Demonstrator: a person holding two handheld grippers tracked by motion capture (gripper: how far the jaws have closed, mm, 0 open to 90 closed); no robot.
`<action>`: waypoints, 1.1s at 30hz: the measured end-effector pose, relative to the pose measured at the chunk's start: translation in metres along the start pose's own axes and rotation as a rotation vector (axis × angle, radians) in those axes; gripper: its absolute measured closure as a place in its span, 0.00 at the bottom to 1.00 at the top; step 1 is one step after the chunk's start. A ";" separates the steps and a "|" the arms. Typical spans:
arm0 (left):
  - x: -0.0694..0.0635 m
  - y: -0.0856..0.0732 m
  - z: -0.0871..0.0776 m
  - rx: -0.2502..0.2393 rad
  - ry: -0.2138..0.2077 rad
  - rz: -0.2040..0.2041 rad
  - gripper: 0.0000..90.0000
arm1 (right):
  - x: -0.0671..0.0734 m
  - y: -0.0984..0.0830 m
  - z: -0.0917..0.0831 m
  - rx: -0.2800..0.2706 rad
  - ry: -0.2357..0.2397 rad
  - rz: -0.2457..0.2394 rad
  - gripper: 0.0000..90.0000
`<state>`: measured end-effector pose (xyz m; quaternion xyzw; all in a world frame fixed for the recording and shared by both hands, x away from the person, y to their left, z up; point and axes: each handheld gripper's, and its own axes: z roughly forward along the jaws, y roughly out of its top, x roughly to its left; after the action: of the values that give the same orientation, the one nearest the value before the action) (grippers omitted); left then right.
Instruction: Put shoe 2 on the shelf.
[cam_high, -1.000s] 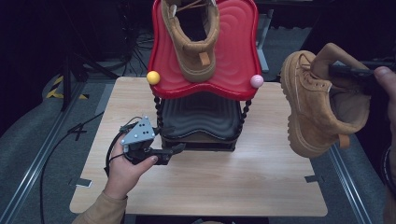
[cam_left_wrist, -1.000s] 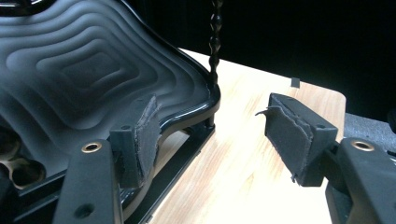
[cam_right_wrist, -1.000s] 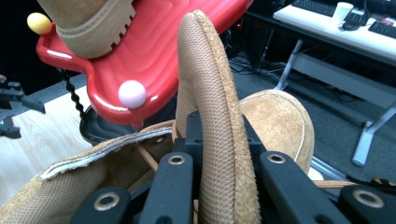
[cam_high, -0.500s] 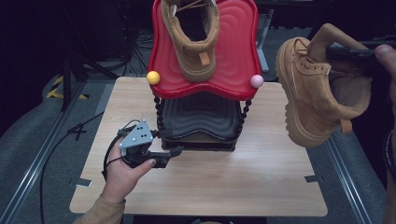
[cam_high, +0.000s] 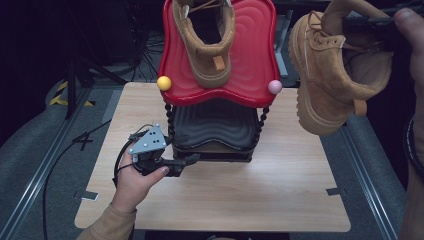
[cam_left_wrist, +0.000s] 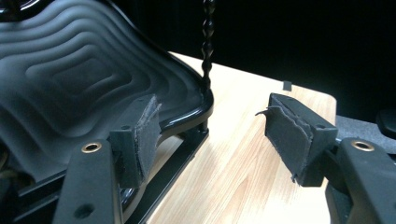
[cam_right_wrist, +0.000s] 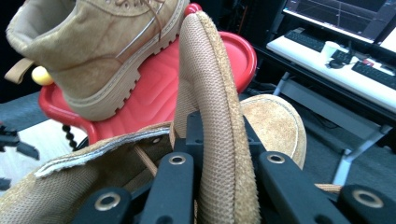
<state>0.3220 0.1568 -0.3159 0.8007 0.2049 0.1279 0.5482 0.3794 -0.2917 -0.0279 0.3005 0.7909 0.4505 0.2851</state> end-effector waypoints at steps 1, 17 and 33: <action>0.000 0.000 0.000 -0.001 -0.004 0.001 0.40 | 0.002 0.004 0.001 0.002 -0.007 -0.002 0.90; 0.000 -0.004 -0.008 -0.003 0.016 -0.001 0.40 | 0.023 0.051 0.034 -0.017 -0.017 -0.035 0.90; 0.000 -0.013 -0.025 -0.004 0.057 -0.030 0.40 | 0.035 0.073 0.066 -0.033 0.020 -0.057 0.90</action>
<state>0.3087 0.1810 -0.3185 0.7924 0.2321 0.1427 0.5458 0.4199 -0.1998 0.0017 0.2684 0.7943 0.4583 0.2949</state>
